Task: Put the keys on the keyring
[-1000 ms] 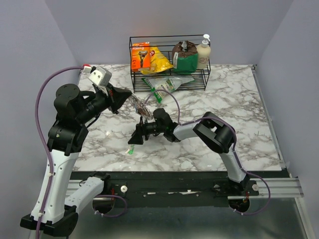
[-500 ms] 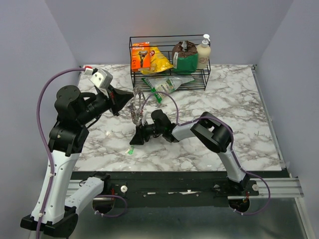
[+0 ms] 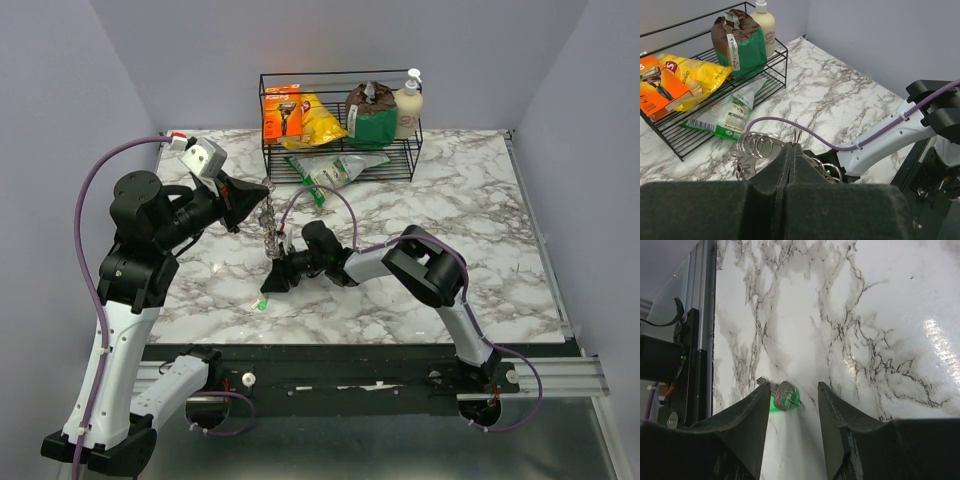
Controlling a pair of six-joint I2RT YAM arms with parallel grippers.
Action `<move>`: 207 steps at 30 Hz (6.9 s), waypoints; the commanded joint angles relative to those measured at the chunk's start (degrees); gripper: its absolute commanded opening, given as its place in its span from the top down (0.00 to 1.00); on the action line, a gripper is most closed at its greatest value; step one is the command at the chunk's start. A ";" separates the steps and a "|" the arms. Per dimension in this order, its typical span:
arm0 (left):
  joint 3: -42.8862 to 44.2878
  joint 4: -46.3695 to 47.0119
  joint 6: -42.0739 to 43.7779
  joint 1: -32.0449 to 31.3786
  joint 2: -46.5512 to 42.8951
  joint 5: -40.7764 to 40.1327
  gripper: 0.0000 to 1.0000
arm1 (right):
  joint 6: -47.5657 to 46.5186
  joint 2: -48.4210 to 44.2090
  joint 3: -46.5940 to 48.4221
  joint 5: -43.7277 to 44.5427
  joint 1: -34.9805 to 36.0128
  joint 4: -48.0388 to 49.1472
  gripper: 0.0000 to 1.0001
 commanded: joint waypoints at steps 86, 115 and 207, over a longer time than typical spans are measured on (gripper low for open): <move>-15.02 4.66 10.73 0.24 -4.43 11.90 1.00 | -18.61 -64.35 -22.72 8.08 -7.84 -27.76 0.99; -26.18 13.36 8.35 -1.87 -5.22 14.01 1.00 | -16.86 -59.79 -13.49 -3.09 -7.75 -29.43 0.99; -26.27 12.83 12.14 -6.26 -6.54 11.03 1.00 | -17.74 -50.38 -6.37 11.59 -3.53 -36.02 0.99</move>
